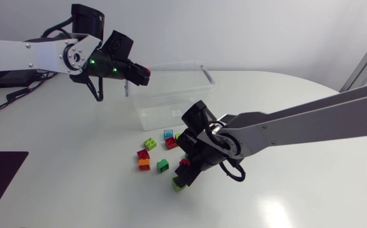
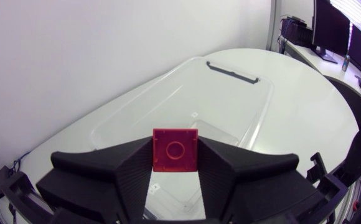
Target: Place the duplo bricks in the container
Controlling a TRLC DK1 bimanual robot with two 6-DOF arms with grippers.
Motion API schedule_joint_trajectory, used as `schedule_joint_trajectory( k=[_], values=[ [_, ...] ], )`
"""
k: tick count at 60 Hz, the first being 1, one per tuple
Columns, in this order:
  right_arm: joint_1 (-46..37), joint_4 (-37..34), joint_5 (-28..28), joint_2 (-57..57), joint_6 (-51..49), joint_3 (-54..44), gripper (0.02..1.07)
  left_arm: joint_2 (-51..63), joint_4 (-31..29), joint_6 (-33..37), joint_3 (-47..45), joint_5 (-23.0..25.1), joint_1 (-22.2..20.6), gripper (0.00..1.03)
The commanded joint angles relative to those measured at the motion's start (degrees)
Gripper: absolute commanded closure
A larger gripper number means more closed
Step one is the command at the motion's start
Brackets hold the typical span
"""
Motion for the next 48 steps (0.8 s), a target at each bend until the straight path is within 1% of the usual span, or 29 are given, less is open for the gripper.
schedule_joint_trajectory(
  k=[1,2,4,8,13,14,21,27,30,36,38,48],
  values=[
    [-0.34,-0.99,0.55,2.02,1.10,1.18,0.43,2.76,1.53,-1.15,2.20,-1.06,-0.57,0.51],
    [-0.42,-0.99,0.64,2.11,1.10,1.18,0.44,3.03,1.80,-1.15,2.11,-1.32,-0.57,0.48],
    [-0.51,-0.99,0.81,2.37,1.19,1.36,0.45,3.20,1.97,-1.15,2.11,-1.76,-0.57,0.44],
    [-1.04,-1.17,0.99,2.99,1.63,1.80,0.49,3.64,2.33,-1.24,2.02,-1.94,-0.49,0.27],
    [-1.66,-1.69,1.17,4.13,1.63,2.59,0.51,3.38,2.33,-1.24,1.67,-2.03,-0.40,0.19],
    [-1.66,-1.96,1.25,4.31,1.63,2.76,0.51,3.03,2.33,-1.24,1.59,-2.03,-0.49,0.16],
    [-1.66,-2.75,1.34,4.40,1.54,3.20,0.50,-0.14,1.97,-1.15,0.09,-2.03,-0.22,0.08],
    [-1.66,-3.36,1.34,3.34,1.63,3.29,0.41,-3.39,1.27,-0.97,-1.93,-2.03,-0.13,0.07],
    [-1.66,-3.36,1.34,3.08,1.63,3.38,0.35,-5.06,1.10,-0.97,-3.25,-2.03,-0.22,0.07],
    [-2.09,-3.45,1.78,2.90,1.63,3.99,0.25,-8.40,0.74,-0.53,-5.62,-2.12,-0.22,0.07],
    [-2.71,-3.45,1.78,2.81,1.63,4.26,0.24,-9.28,0.30,-0.36,-6.06,-2.12,-0.22,0.07],
    [-6.49,-4.24,1.78,2.46,1.63,6.81,0.24,-13.32,-0.84,0.26,-8.08,-2.12,0.13,0.07]
  ],
)
